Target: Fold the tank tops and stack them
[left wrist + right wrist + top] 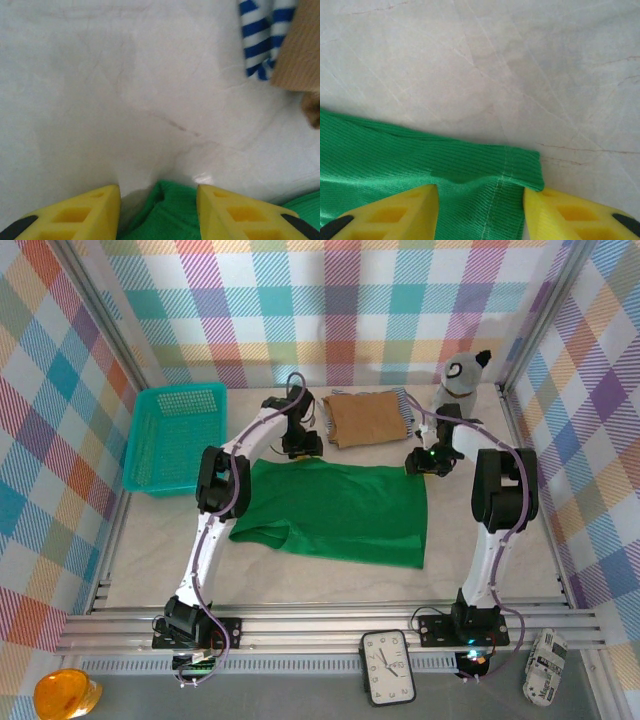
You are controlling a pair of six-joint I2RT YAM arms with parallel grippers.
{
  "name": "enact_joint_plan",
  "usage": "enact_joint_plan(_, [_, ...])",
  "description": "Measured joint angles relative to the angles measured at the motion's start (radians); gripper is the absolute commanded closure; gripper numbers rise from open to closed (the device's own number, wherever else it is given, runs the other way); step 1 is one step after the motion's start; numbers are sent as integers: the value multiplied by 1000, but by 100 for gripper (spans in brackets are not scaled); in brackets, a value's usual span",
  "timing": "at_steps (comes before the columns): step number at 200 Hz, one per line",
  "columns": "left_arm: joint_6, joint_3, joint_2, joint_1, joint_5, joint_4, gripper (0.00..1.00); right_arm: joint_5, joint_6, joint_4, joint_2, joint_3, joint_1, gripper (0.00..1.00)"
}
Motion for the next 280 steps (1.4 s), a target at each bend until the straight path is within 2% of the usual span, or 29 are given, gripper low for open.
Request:
enact_joint_plan(26, [2,29,22,-10,27,16,69,0,0,1,18,21,-4,67])
enact_joint_plan(64, [11,35,33,-18,54,23,93,0,3,4,21,25,-13,71])
enact_joint_plan(80, [9,37,33,-20,65,22,100,0,3,4,22,26,-17,71])
enact_joint_plan(97, [14,41,33,-23,68,21,100,1,3,4,22,29,-20,70])
enact_joint_plan(114, [16,42,33,-24,66,21,100,19,5,4,21,29,-21,60])
enact_joint_plan(130, [16,42,33,-24,63,22,100,35,-3,7,20,30,-23,56])
enact_joint_plan(181, [16,43,32,-23,55,23,100,29,-9,6,24,71,-26,55])
enact_joint_plan(210, [16,43,24,-23,51,23,100,3,-27,9,39,80,-26,64])
enact_joint_plan(247, [16,43,6,-18,48,39,100,-23,-31,8,68,84,-26,83])
enact_joint_plan(264, [16,48,2,-18,49,40,100,-31,-33,7,68,84,-26,86])
enact_joint_plan(280, [17,65,2,-17,47,24,82,-31,-34,8,68,84,-26,91])
